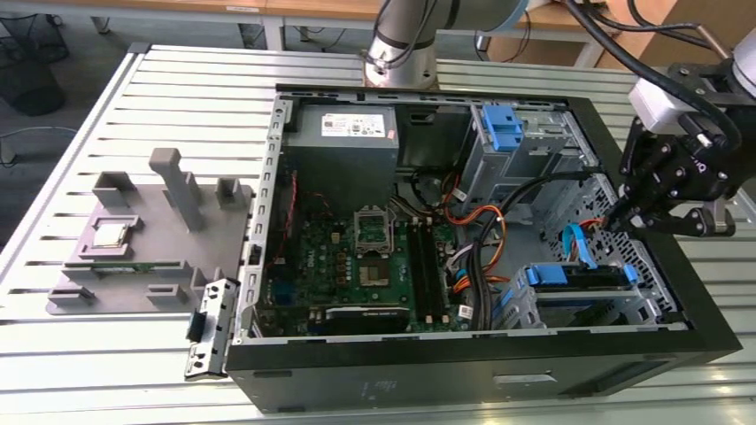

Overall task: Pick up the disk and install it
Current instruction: 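Insert the second disk wire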

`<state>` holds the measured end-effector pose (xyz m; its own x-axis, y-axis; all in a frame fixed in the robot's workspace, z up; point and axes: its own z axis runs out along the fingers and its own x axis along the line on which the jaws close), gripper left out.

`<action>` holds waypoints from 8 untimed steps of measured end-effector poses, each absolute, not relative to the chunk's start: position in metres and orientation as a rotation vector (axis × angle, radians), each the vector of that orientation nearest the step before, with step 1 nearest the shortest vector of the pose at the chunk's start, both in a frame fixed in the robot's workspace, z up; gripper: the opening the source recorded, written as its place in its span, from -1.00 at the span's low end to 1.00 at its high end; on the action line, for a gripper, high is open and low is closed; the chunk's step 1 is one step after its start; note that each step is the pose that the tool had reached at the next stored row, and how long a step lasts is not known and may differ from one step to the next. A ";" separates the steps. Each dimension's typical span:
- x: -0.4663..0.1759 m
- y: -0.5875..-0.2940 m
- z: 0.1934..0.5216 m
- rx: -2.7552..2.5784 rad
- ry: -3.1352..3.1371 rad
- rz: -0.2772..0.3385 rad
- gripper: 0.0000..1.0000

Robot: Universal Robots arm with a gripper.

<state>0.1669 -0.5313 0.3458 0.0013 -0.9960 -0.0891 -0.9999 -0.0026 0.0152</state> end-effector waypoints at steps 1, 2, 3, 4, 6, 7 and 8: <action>0.165 -0.531 0.346 -2.185 2.181 0.114 -0.54; 0.164 -0.531 0.346 -2.185 2.181 0.113 -0.54; 0.162 -0.532 0.346 -2.185 2.181 0.112 -0.54; 0.161 -0.532 0.346 -2.185 2.181 0.111 -0.54; 0.157 -0.532 0.346 -2.185 2.180 0.109 -0.54; 0.156 -0.533 0.346 -2.185 2.180 0.109 -0.54; 0.155 -0.534 0.346 -2.185 2.180 0.108 -0.54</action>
<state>0.1550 -0.5336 0.3456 0.0018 -0.9962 -0.0874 -0.9999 -0.0028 0.0114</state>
